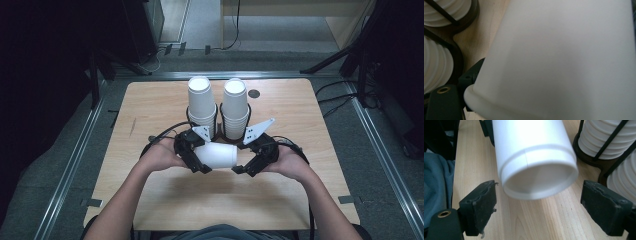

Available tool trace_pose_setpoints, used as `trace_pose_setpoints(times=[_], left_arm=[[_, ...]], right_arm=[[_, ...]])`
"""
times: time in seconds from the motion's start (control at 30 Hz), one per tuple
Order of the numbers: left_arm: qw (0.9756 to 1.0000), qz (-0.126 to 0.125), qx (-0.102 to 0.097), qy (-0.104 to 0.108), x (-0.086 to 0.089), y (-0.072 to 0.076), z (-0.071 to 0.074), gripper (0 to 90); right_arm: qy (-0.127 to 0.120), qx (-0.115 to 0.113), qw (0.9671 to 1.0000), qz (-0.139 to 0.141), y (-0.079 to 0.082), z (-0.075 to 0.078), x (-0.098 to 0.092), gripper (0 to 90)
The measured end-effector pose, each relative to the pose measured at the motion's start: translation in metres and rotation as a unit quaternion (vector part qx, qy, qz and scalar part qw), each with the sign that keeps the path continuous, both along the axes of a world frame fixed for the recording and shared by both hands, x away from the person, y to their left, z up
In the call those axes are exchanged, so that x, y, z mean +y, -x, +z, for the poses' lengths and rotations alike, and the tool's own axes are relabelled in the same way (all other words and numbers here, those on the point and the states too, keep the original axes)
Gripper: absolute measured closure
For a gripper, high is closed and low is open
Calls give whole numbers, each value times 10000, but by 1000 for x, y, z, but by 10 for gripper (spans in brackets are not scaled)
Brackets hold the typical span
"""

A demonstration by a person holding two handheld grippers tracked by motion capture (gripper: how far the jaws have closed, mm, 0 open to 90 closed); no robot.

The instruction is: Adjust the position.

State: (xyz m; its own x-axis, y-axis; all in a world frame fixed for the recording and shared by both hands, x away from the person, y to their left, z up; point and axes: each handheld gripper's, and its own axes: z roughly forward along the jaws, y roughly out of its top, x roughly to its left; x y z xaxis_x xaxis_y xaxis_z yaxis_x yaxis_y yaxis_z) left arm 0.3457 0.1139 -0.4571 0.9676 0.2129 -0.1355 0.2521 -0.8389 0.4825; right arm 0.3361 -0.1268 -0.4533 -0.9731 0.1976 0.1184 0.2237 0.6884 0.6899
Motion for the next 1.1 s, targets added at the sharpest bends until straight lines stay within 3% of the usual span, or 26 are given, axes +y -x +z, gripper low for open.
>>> trace_pose_setpoints(times=[0.53, 0.7, 0.77, 0.97, 1.0, 1.03, 1.07, 1.1], left_arm=[[9984, -217, 110, -517, -24, 4, -15, 108], [9980, -240, 112, -569, -29, 6, -17, 104], [9979, -236, 109, -601, -30, 6, -18, 103], [9982, -217, 145, -541, -29, 6, -18, 93], [9985, -184, 105, -509, -28, 7, -16, 78], [9990, -123, -59, -419, -27, 8, -15, 56], [9996, 60, 9, -286, -25, 7, -13, 5], [9996, 60, 9, -286, -25, 7, -13, 0]], right_arm=[[383, -12, 9986, 352, 2, -13, 25, 135], [476, -105, 9981, 365, 2, -17, 30, 138], [520, -34, 9976, 460, 2, -18, 31, 208], [511, 26, 9974, 511, 3, -17, 31, 230], [477, 10, 9976, 495, 3, -15, 30, 227], [450, -94, 9978, 473, 3, -14, 29, 227], [425, -124, 9980, 460, 3, -13, 28, 227], [425, -124, 9980, 460, 3, -13, 28, 227]])
